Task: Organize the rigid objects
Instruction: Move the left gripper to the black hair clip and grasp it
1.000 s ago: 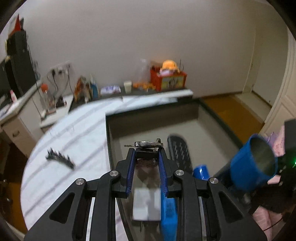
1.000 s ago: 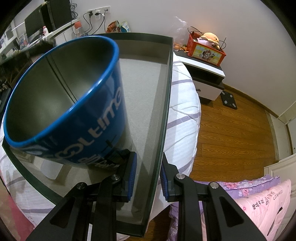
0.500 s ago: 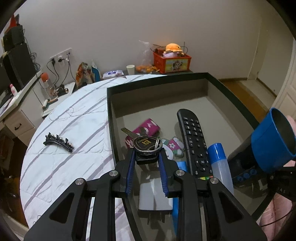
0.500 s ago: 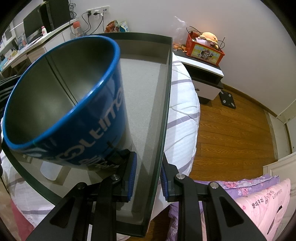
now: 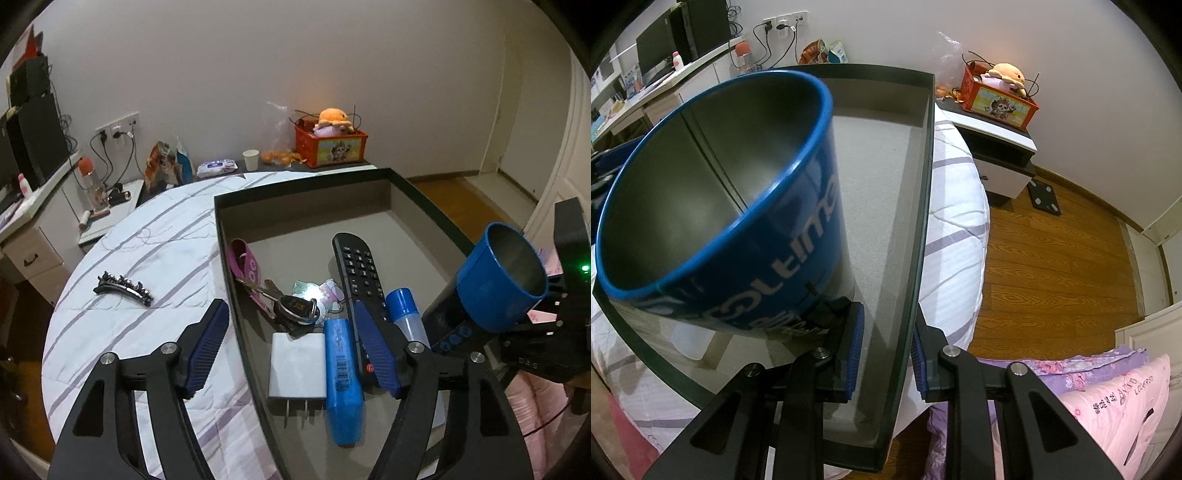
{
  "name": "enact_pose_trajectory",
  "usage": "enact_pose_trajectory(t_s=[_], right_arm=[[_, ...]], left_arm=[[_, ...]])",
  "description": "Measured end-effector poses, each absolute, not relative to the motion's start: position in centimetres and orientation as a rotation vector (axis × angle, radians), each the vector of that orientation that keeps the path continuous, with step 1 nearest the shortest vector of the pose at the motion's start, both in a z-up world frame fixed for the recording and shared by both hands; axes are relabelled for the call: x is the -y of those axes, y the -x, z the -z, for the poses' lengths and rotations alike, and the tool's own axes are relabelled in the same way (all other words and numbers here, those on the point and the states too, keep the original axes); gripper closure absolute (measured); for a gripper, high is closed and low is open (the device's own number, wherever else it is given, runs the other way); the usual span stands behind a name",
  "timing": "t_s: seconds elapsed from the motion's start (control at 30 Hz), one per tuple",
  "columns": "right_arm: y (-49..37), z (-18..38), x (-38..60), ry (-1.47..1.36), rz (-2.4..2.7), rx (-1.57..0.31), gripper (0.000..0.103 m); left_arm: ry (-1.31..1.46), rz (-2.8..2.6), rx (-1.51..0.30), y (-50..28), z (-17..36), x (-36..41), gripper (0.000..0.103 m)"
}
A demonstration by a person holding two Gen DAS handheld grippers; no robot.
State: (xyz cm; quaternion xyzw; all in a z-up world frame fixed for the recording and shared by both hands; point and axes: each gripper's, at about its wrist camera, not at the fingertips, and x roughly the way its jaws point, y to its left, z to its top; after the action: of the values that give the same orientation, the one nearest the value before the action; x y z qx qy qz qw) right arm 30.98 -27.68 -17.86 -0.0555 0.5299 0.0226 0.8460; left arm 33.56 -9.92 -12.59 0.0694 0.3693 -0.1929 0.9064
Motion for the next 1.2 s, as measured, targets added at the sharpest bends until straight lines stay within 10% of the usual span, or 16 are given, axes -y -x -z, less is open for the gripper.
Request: enact_pose_trajectory(t_s=[0.6,1.2], right_arm=[[-31.0,17.8,27.9,0.115,-0.047,-1.115,0.078],[-30.8,17.9,28.0,0.116,-0.055,-1.107,0.078]], left_arm=[[0.079,0.292,-0.69,-33.0,11.0,-0.5,0.005],[0.078,0.008,-0.888,-43.8,19.3,-1.7,0.005]])
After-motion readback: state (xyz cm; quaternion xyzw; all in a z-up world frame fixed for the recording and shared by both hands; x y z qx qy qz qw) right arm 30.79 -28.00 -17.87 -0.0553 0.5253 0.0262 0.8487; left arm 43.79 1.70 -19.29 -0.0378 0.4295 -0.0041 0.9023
